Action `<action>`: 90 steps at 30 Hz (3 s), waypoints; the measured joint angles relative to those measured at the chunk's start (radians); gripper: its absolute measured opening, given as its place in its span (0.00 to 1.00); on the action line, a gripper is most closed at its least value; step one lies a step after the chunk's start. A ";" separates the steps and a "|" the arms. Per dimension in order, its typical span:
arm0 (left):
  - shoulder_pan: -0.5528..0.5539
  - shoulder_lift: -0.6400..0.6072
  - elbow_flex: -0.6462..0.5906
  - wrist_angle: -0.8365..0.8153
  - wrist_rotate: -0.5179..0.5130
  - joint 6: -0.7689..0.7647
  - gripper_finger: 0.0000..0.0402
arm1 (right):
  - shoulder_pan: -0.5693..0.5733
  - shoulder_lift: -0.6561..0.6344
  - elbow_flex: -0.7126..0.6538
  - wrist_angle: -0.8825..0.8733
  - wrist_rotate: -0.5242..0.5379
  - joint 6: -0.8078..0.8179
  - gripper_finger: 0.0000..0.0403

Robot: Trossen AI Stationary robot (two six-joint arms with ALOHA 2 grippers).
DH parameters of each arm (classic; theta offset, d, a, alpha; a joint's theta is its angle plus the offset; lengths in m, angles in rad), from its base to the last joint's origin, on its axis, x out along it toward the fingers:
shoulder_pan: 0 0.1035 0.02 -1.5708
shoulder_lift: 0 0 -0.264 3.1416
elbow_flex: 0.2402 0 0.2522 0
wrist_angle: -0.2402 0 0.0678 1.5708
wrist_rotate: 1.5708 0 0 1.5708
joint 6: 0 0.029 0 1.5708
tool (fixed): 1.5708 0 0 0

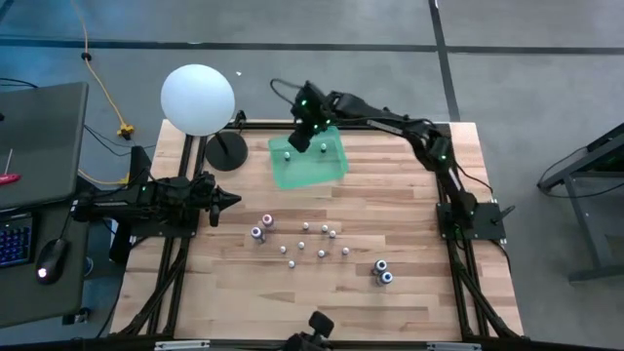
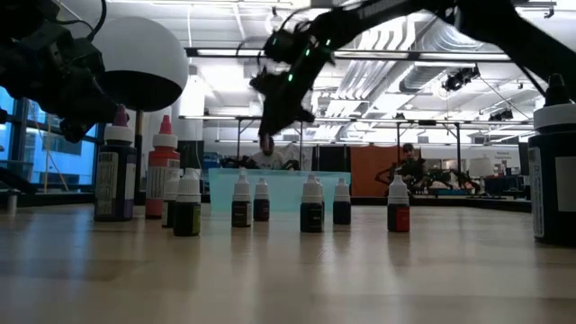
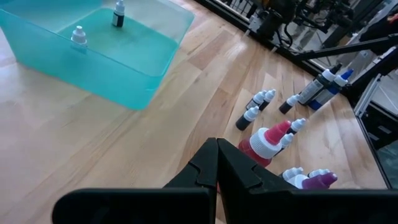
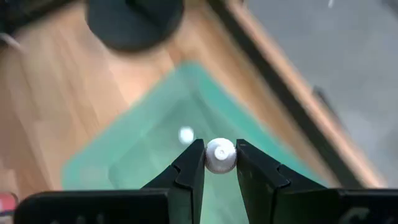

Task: Pick & Place food coloring
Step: Put the small orange dye bottle in the green bin, then put the small purple dye bottle in the green bin

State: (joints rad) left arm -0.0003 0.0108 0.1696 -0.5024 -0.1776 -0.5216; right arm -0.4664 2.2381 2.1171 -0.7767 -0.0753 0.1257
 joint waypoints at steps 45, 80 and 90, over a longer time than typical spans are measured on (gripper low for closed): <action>0.000 0.000 0.000 -0.002 0.010 0.020 0.00 | 0.055 0.157 -0.021 0.137 0.214 0.402 0.18; 0.000 0.000 0.000 -0.002 0.011 0.029 0.00 | 0.061 0.158 -0.021 0.086 0.200 0.476 0.26; 0.000 0.000 0.000 -0.002 0.011 0.030 0.00 | 0.056 0.158 -0.021 0.086 0.195 0.460 0.27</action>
State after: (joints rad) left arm -0.0003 0.0108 0.1696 -0.5041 -0.1665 -0.4911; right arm -0.4105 2.3962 2.0964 -0.6907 0.1195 0.5853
